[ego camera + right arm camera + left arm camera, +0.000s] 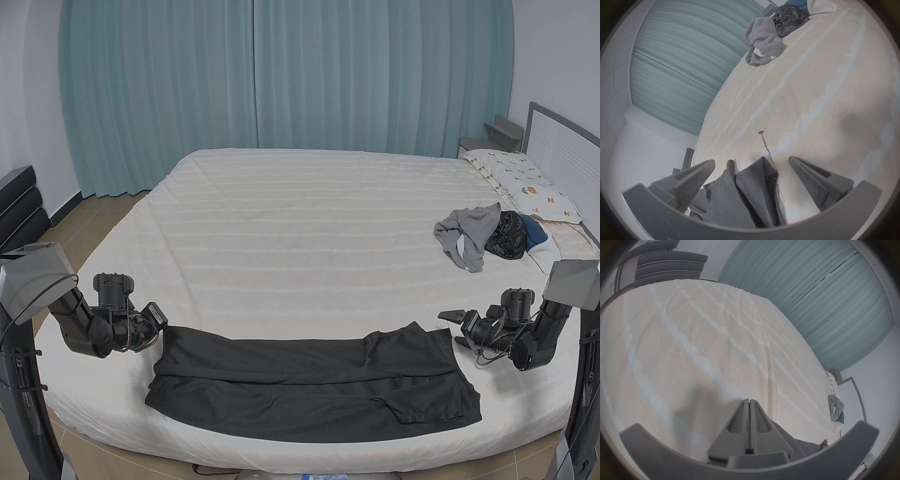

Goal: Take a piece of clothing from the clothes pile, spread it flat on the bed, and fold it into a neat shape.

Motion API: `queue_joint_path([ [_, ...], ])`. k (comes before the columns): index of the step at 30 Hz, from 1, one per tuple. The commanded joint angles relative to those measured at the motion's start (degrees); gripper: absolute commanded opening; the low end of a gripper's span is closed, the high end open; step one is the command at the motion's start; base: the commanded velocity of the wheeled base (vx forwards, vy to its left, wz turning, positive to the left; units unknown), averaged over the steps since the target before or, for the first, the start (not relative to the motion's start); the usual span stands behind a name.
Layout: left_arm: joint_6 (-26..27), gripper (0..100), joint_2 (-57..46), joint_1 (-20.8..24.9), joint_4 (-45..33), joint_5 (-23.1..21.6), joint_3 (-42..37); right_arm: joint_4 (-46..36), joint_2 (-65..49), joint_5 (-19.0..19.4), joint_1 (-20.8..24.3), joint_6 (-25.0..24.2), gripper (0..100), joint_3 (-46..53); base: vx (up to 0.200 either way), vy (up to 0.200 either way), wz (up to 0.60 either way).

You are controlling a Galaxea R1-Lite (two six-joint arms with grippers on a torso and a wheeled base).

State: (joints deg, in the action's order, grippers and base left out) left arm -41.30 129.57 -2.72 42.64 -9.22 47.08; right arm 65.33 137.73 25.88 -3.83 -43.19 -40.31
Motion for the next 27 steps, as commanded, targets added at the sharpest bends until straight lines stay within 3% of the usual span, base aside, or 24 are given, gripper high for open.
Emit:
queue_joint_path([
  [1, 0.0, 0, 0.2, 0.0, 0.1, 0.0, -0.1, 0.1, 1.0, -0.1, 0.3, 0.0, 100, -0.4, 0.0, 0.0, 0.0],
  [6, -0.1, 0, 0.5, -0.1, 0.1, 0.0, 0.1, 0.0, 1.6, -1.6, 1.0, 0.6, 100, -0.5, 0.0, 0.0, 0.0],
  [7, -0.1, 0, 0.5, -0.1, 0.1, 0.0, 0.1, 0.1, 1.8, -2.2, 1.3, 0.8, 0, -0.4, 0.0, 0.0, 0.0],
  [27, -0.1, 0, 0.6, -0.2, 0.1, -0.1, 0.0, 2.3, 1.4, -4.0, 0.0, 1.8, 0, -0.4, 0.0, 0.0, 0.0],
])
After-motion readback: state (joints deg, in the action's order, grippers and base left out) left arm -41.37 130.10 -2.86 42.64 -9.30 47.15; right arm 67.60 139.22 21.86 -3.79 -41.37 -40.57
